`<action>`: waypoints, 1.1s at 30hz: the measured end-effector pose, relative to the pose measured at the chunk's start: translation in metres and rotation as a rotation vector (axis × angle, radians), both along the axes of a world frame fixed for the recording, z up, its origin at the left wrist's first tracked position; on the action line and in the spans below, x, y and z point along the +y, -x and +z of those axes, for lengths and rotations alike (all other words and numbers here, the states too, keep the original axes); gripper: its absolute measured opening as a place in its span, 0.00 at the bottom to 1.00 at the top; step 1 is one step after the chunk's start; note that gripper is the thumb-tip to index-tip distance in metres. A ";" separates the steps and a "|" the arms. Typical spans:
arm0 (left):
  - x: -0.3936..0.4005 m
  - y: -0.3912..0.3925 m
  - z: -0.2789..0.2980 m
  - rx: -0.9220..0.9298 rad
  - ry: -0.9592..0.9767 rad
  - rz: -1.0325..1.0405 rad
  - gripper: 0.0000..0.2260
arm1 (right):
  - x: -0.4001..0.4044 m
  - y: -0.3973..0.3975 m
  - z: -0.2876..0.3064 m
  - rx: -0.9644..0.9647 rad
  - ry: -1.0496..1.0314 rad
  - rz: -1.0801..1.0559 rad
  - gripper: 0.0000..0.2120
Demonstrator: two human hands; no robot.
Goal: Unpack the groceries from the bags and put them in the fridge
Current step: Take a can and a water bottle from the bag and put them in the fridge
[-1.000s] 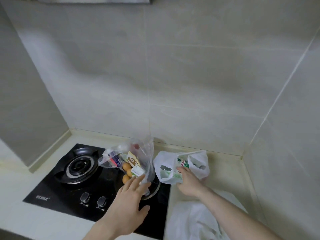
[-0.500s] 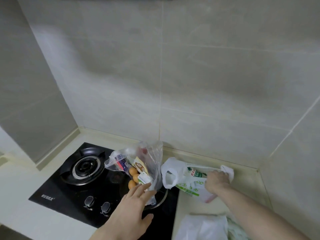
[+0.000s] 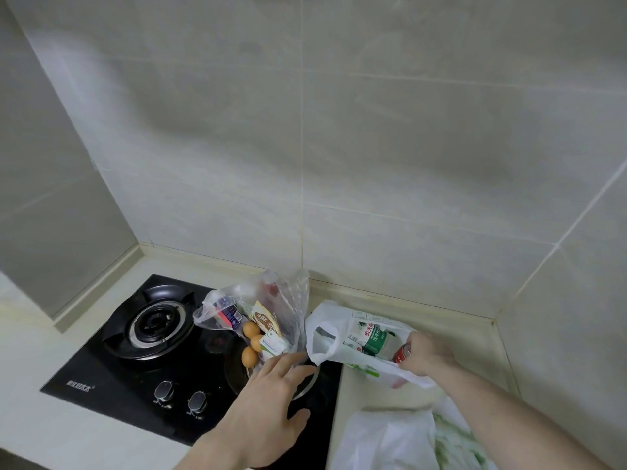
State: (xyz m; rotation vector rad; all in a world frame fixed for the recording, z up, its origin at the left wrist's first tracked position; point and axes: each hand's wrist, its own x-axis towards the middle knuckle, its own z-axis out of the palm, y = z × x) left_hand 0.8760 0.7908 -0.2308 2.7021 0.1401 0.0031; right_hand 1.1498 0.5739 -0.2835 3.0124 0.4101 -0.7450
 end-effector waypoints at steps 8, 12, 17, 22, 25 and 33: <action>0.001 -0.009 -0.002 -0.022 0.040 -0.044 0.28 | -0.019 0.012 0.013 -0.140 -0.176 0.086 0.21; -0.008 -0.027 -0.002 -0.013 0.052 -0.064 0.29 | -0.020 0.024 0.053 -0.167 -0.300 0.084 0.23; -0.021 -0.056 -0.005 -0.081 0.213 -0.034 0.34 | -0.009 0.057 0.113 -0.226 -0.533 0.122 0.27; -0.028 -0.068 -0.006 -0.147 0.363 0.050 0.38 | 0.006 0.106 0.156 -0.076 -0.738 0.205 0.23; -0.028 -0.058 -0.010 -0.149 0.417 0.081 0.28 | 0.015 0.123 0.149 0.007 -0.850 0.261 0.21; -0.005 0.001 -0.032 -0.086 0.548 0.366 0.30 | 0.014 0.056 0.024 0.137 -0.607 0.089 0.18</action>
